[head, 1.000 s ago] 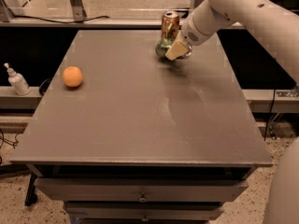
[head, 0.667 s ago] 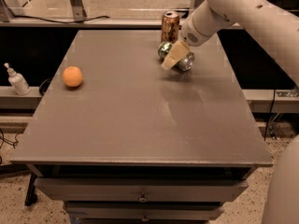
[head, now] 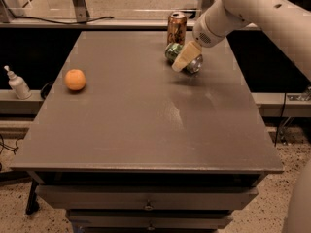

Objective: Move green can near orange can

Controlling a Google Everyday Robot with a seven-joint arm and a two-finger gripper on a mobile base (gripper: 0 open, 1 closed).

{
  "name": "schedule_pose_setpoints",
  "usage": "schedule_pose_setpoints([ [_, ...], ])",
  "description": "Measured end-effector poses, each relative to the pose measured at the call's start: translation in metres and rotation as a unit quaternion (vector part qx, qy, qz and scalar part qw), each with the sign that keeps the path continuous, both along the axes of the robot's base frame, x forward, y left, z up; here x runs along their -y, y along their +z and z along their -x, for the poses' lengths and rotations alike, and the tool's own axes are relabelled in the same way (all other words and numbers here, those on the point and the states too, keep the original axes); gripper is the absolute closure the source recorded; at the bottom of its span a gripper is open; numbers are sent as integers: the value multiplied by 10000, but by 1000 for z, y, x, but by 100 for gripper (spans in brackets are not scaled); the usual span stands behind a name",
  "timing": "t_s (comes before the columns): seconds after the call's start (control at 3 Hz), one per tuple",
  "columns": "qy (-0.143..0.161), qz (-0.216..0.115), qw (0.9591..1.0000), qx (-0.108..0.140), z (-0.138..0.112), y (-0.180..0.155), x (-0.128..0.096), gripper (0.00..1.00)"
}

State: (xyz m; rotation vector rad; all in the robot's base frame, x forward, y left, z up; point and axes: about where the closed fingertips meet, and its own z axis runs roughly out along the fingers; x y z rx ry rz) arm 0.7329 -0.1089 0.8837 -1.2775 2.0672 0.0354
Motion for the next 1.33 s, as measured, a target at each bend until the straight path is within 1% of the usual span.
schedule_pose_setpoints([
  [0.33,-120,-9,9999,44,9,8,11,0],
  [0.67,-210,-108,9997,106,20,21,23,0],
  [1.0,-228,-400,9988,137,44,48,38,0],
  [1.33,-189,-540,9983,117,79,78,56,0],
])
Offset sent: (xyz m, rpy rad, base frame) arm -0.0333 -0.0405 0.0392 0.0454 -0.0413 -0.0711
